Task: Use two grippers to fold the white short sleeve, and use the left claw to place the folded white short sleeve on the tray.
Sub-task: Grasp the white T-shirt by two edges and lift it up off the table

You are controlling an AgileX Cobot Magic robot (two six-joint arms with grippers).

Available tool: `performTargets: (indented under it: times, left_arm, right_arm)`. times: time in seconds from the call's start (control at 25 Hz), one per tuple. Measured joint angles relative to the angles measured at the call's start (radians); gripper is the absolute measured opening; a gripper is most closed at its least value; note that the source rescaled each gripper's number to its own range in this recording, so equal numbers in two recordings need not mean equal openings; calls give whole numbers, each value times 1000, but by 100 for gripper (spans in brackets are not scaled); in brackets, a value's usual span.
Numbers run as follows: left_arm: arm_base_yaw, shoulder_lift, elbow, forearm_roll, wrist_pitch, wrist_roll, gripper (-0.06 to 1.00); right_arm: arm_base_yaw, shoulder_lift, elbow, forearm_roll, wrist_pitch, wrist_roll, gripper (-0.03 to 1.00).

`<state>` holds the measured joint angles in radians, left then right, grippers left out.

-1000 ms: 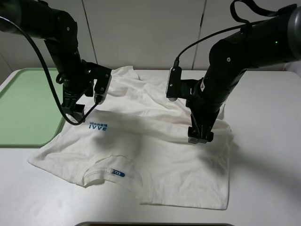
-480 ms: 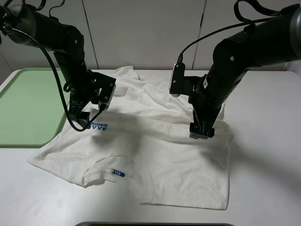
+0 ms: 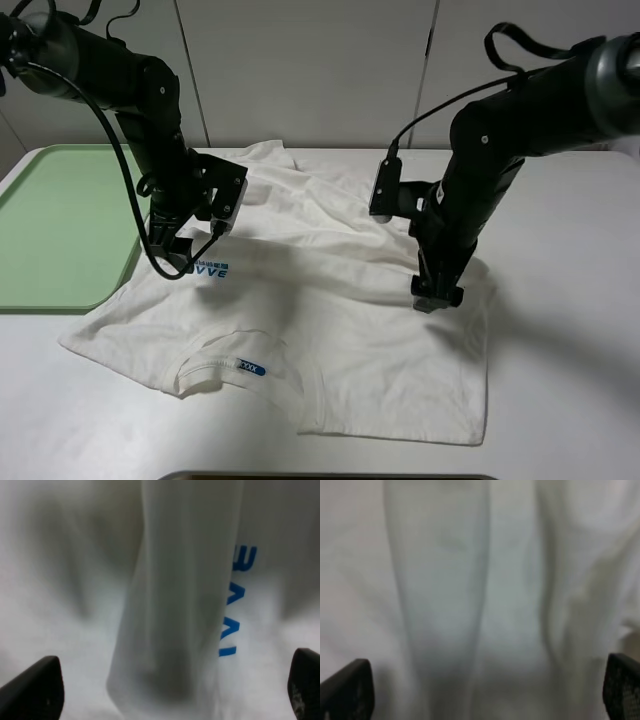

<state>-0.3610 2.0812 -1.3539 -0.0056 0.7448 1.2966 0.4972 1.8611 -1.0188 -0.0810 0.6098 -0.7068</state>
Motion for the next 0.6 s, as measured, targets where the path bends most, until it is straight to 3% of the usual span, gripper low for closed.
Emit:
performTargets:
  times: [0.6]
  left_arm:
    - [0,0,0,-15,0,0,86]
  right_arm:
    - [0,127,-1,41,14,8,100]
